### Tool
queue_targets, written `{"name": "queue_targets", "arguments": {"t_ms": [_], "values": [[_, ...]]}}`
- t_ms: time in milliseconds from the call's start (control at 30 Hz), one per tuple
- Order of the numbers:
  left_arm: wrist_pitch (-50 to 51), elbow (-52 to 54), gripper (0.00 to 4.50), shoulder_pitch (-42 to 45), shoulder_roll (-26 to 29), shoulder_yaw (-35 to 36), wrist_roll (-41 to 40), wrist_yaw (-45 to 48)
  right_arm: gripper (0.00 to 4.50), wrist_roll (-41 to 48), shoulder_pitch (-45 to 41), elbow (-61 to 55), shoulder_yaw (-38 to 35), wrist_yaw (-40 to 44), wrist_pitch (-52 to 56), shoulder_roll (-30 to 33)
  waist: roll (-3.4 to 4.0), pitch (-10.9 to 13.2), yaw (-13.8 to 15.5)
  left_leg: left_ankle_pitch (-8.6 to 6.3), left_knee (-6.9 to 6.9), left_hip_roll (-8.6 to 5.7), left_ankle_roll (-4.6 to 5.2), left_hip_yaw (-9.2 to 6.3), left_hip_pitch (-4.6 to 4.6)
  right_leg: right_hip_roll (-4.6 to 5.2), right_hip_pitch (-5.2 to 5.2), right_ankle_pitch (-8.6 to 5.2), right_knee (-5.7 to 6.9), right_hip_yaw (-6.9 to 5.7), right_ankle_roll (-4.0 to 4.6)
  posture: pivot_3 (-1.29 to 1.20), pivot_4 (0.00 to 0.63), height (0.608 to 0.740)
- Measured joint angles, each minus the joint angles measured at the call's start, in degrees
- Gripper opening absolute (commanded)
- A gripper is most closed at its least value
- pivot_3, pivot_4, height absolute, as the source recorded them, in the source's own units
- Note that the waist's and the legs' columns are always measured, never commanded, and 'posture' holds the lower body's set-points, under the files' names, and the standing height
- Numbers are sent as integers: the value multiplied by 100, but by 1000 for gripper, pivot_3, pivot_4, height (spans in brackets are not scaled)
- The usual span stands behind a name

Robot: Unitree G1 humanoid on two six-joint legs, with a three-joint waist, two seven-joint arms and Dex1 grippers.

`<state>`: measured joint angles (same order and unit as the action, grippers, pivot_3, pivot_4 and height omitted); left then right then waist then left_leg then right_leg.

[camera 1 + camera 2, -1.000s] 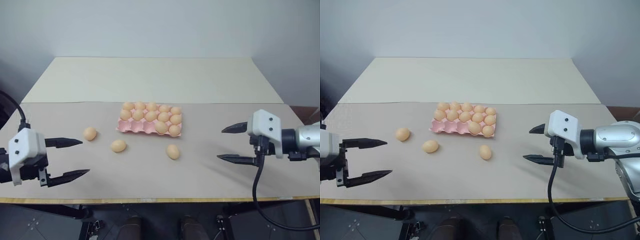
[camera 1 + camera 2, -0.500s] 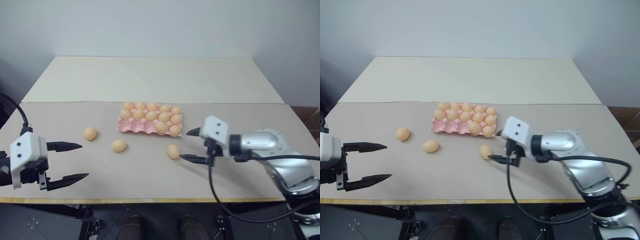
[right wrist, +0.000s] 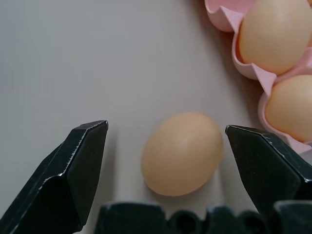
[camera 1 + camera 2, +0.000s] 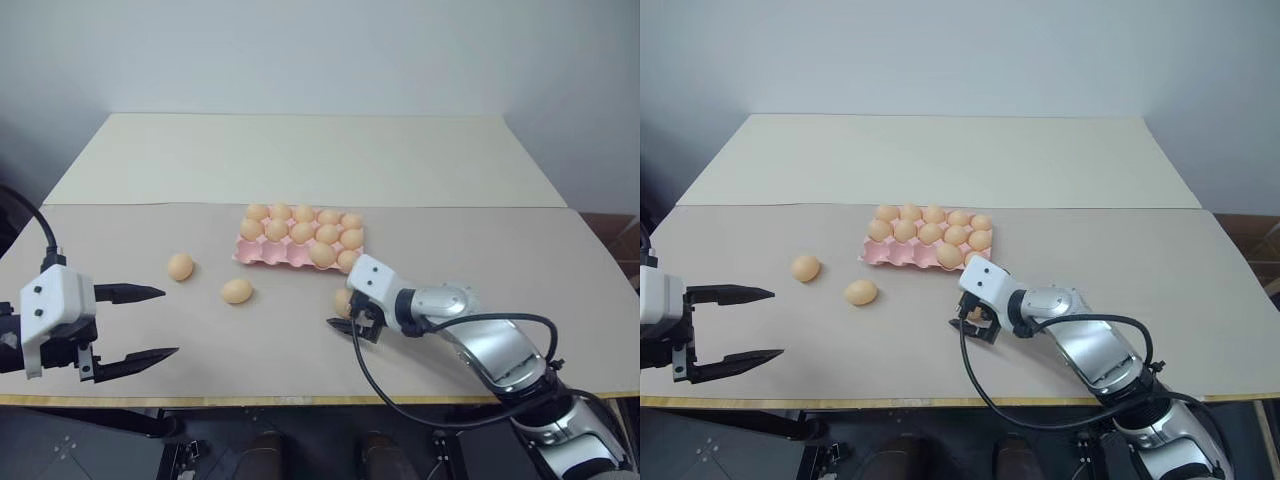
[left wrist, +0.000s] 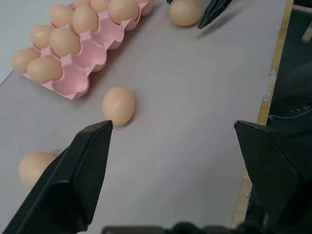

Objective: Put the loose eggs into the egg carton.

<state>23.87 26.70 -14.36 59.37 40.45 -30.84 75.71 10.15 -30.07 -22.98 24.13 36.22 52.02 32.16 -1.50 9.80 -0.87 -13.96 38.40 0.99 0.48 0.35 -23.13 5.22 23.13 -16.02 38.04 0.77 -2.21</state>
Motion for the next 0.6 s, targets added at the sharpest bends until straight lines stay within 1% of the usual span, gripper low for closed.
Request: {"name": "queue_targets", "arguments": {"t_ms": [33, 67, 167, 200, 267, 467, 533, 600], "values": [[-2, 0, 4352, 1, 0, -1, 1, -3, 3637, -5, 0, 25, 0, 6, 0, 3, 0, 0, -1, 0, 0, 0, 0, -1, -2, 0, 2, 0, 0, 0, 0, 0, 150, 740], [-5, 0, 4352, 3, 0, -1, 2, -6, 3204, -13, 0, 48, 0, 24, -3, 12, 0, 0, -1, 0, -1, 0, 0, 0, -2, 0, 2, 0, -2, 0, 0, 0, 150, 740], [-6, 0, 4352, 2, 0, -1, 4, -12, 2287, -48, 0, 96, 1, 50, -16, 33, 0, 0, -1, 0, -1, 0, 0, 0, -3, 0, 2, 0, -2, 0, 0, 0, 150, 740], [-6, 0, 4352, 0, -1, -1, 4, -14, 2049, -57, 1, 105, 2, 65, -25, 38, 0, 0, -1, 0, -1, 0, 0, 0, -2, 0, 1, 0, -2, 0, 0, 0, 150, 740], [-6, 1, 4352, -5, -2, -1, 6, -22, 1895, -91, 1, 107, 10, 70, -37, 45, 0, 0, 0, 0, -1, 0, 0, 0, -1, 0, 1, 0, 0, 0, 0, 0, 150, 740], [-6, 8, 4352, -31, -5, -1, 36, -53, 1895, -206, -142, 110, -15, 97, -50, -12, 0, 0, -8, 0, -1, 0, 0, 0, -2, -1, 2, 0, 0, 0, 0, 0, 150, 740], [-6, 8, 4352, -37, -6, -1, 41, -63, 1895, -199, -331, 126, -84, 100, -68, -153, 0, 0, -24, 0, -1, 1, 0, 0, -2, -3, 4, 0, 2, 1, 0, 0, 150, 740], [-4, 11, 4352, -44, -6, 0, 41, -76, 1895, -199, -701, 247, -211, 61, -253, -464, 0, 0, -54, 0, -1, 5, 0, -1, 1, -6, 3, 0, 3, 1, 0, 0, 150, 740]]}}
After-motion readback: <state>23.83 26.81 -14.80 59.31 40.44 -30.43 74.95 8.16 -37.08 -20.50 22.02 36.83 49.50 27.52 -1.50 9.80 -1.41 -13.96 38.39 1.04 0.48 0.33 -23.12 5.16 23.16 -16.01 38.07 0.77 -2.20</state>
